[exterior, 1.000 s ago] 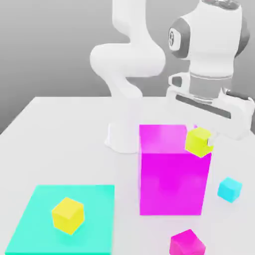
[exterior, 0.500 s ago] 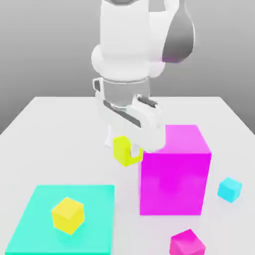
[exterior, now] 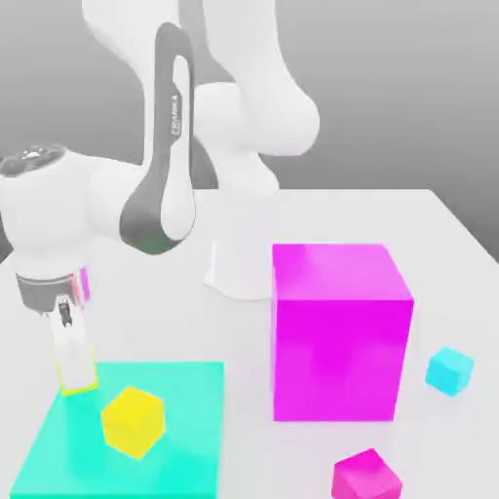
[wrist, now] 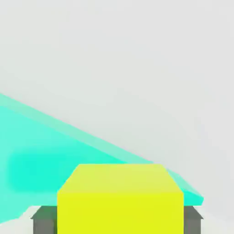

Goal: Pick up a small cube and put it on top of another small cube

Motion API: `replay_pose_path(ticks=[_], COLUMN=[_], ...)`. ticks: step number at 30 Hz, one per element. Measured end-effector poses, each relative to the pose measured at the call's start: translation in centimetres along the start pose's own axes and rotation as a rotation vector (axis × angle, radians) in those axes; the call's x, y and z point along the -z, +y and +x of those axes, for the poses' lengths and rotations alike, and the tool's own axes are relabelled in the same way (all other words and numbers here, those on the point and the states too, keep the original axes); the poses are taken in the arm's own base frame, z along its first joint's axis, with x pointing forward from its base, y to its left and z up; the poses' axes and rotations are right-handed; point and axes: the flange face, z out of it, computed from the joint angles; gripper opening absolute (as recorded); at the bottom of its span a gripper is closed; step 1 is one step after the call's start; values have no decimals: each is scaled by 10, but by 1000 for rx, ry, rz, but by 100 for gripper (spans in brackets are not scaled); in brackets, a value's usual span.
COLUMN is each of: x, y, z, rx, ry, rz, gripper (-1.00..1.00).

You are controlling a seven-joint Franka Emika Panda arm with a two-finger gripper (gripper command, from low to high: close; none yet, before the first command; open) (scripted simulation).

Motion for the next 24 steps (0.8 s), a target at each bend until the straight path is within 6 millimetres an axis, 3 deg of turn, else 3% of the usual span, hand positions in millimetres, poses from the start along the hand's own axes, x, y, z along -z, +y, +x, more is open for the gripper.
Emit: replay_pose_path(ticks=[3, 8, 12, 13, 15, 16, 24], x=[1, 53, 57, 56, 53, 52, 38], y=[0, 0, -8, -11, -21, -24, -39], z=[0, 0, -4, -12, -57, -70, -137], rx=[1, 0, -56, -57, 7, 16, -2], ry=[0, 0, -19, -23, -32, -36, -54], rz=[-1, -1, -3, -5, -9, -11, -29], gripper=[100, 100, 100, 100, 100, 100, 100])
